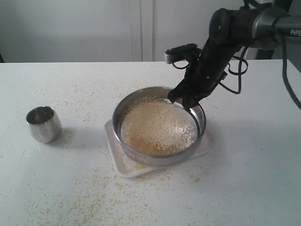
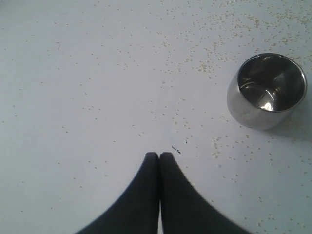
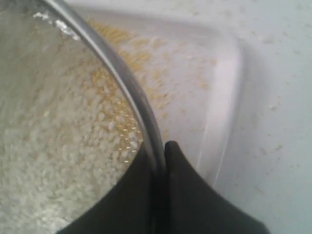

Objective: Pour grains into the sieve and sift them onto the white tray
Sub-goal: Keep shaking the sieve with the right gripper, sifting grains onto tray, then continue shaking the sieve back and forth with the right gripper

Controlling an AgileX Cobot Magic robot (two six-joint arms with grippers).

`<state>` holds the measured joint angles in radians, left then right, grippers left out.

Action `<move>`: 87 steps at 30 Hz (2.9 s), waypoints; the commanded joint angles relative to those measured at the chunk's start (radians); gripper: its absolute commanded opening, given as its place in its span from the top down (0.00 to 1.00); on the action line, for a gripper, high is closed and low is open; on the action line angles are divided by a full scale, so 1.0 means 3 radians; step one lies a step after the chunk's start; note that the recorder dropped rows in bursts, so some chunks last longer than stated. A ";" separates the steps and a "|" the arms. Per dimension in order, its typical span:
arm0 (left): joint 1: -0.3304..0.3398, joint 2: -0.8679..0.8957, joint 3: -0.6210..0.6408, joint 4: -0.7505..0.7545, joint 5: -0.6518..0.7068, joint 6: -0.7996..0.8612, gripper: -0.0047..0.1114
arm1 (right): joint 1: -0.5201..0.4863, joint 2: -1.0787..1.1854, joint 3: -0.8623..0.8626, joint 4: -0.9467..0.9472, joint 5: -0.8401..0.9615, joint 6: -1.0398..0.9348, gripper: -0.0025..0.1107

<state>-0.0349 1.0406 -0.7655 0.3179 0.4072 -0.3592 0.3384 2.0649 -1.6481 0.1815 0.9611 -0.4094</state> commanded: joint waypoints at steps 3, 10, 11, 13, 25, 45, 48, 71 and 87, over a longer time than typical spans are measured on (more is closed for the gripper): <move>0.0007 -0.0022 0.0026 0.0017 0.0014 -0.0010 0.95 | 0.0008 -0.0050 -0.0008 0.0377 0.0179 -0.0428 0.98; 0.0007 -0.0022 0.0026 0.0017 0.0014 -0.0010 0.95 | 0.0018 -0.0053 -0.0008 0.0162 -0.0084 -0.0099 0.98; 0.0007 -0.0022 0.0026 0.0017 0.0014 -0.0010 0.95 | -0.0046 -0.0053 -0.0008 -0.0172 -0.0308 0.1178 0.98; 0.0007 -0.0022 0.0026 0.0017 0.0014 -0.0010 0.95 | -0.0034 -0.0053 -0.0008 0.0213 -0.0288 0.0965 0.98; 0.0007 -0.0022 0.0026 0.0017 0.0014 -0.0010 0.95 | 0.0026 -0.0054 -0.0008 0.0079 -0.0118 0.0192 0.98; 0.0007 -0.0022 0.0026 0.0017 0.0014 -0.0010 0.95 | -0.0047 -0.0061 -0.0008 -0.0373 -0.0332 0.1830 0.98; 0.0007 -0.0022 0.0026 0.0017 0.0014 -0.0010 0.95 | 0.0050 -0.0055 -0.0008 0.0290 -0.0061 -0.0048 0.98; 0.0007 -0.0022 0.0026 0.0017 0.0014 -0.0010 0.95 | 0.0005 -0.0068 -0.0008 -0.0228 -0.0331 0.1320 0.98; 0.0007 -0.0022 0.0026 0.0017 0.0014 -0.0010 0.95 | 0.0176 -0.0113 -0.0009 0.0005 -0.0006 -0.0436 0.98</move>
<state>-0.0349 1.0406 -0.7655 0.3179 0.4072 -0.3592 0.3700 2.0499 -1.6492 0.2175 0.9117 -0.4351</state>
